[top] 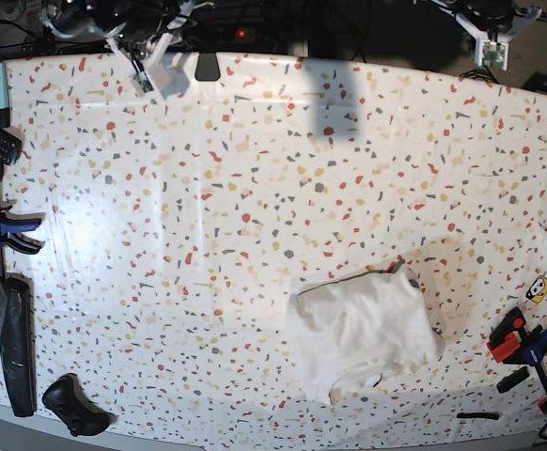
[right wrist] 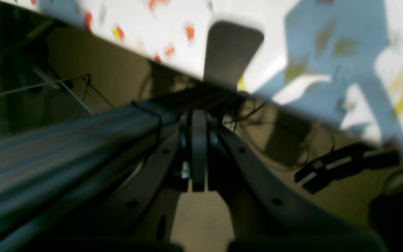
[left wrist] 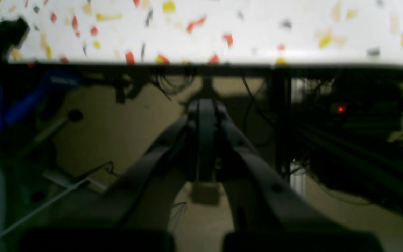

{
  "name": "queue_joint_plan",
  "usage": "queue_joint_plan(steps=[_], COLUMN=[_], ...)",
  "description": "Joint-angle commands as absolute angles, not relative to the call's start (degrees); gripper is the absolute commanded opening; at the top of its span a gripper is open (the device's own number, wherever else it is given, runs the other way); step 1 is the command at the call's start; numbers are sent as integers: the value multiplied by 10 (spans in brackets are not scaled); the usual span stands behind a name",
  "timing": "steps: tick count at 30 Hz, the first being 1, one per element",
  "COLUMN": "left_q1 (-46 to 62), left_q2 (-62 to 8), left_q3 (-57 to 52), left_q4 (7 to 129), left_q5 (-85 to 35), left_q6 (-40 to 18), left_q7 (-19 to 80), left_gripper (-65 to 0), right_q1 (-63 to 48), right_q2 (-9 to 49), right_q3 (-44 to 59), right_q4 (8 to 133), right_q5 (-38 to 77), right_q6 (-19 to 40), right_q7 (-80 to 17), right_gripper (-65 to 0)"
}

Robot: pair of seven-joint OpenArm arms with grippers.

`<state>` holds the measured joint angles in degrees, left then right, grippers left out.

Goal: Fold the T-shirt properly

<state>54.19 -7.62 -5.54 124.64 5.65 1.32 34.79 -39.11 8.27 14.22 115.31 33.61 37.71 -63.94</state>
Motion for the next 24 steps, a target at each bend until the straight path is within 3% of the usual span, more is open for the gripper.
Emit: queue_joint_plan(steps=[1,15,20,24], left_q1=[555,571,568,547], left_q2=[-78,-78,-78,-78], left_q3=[-56,-56,-56,-56], left_q4=[1258,1180,1121,1070], left_q5=[59,18,18,3], left_q6=[15,15,15,15], left_q7=[333,310,268,258], left_gripper=[-650,-650,-650,-650], right_q1=[-406,-529,-532,-524], right_q2=[86,85,86,86], right_q3=[143,143,143,143], right_q4=[1164,1156,1089,994], right_q5=[347,257,257,252], right_q6=[378,379,379,377], right_q7=[-631,-530,-511,-442], right_gripper=[-650,-650,-650,-650])
